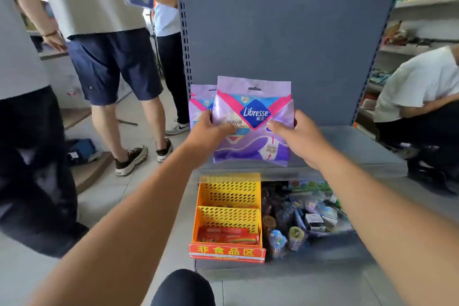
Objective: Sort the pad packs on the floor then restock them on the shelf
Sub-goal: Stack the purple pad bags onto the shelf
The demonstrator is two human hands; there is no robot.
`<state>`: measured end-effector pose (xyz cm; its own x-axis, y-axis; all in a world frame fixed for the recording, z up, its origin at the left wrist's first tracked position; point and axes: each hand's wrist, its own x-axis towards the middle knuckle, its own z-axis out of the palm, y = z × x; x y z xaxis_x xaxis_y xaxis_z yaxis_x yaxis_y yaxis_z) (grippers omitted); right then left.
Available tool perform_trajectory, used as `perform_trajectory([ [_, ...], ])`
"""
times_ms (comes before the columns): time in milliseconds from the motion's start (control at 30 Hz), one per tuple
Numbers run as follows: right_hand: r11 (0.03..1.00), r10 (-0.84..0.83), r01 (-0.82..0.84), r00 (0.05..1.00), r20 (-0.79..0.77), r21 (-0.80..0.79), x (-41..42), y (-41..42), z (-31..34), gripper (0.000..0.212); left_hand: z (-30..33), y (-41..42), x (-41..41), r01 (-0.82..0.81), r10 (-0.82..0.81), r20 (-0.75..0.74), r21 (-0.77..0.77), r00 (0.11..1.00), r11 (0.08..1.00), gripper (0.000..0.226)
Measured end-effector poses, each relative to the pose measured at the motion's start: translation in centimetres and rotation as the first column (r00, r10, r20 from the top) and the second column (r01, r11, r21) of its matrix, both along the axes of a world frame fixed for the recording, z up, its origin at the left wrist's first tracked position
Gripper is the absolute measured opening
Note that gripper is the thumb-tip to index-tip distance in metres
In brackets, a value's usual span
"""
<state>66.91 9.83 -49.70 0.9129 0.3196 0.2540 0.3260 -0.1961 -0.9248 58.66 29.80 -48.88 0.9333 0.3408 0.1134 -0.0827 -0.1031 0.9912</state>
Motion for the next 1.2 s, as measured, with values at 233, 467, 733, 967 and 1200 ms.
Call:
perform_trajectory([
  [233, 0.988, -0.139, 0.142, 0.989, -0.052, 0.061, 3.3, 9.6, -2.9, 0.045, -2.9, 7.0, 3.8, -0.215, 0.211, 0.057, 0.067, 0.976, 0.974, 0.043],
  [467, 0.989, -0.136, 0.136, 0.991, -0.001, -0.056, 8.8, 14.5, -5.5, 0.035, -6.8, 11.8, 9.1, -0.324, 0.328, -0.009, 0.116, 0.945, 0.939, 0.043],
  [733, 0.984, -0.175, 0.177, 0.98, 0.094, -0.01, 14.7, 18.7, -8.1, 0.033, -9.0, 15.0, 15.3, -0.323, 0.324, 0.006, 0.096, 0.946, 0.941, 0.042],
  [967, 0.983, -0.136, 0.146, 0.986, 0.095, -0.11, 15.2, 17.5, -10.2, 0.03, -11.0, 14.8, 15.8, -0.296, 0.324, -0.092, 0.233, 0.941, 0.926, 0.048],
  [1200, 0.976, -0.108, 0.113, 0.994, 0.036, -0.184, 15.0, 17.2, -9.5, 0.028, -10.4, 14.5, 16.3, -0.247, 0.323, -0.194, 0.334, 0.926, 0.91, 0.035],
])
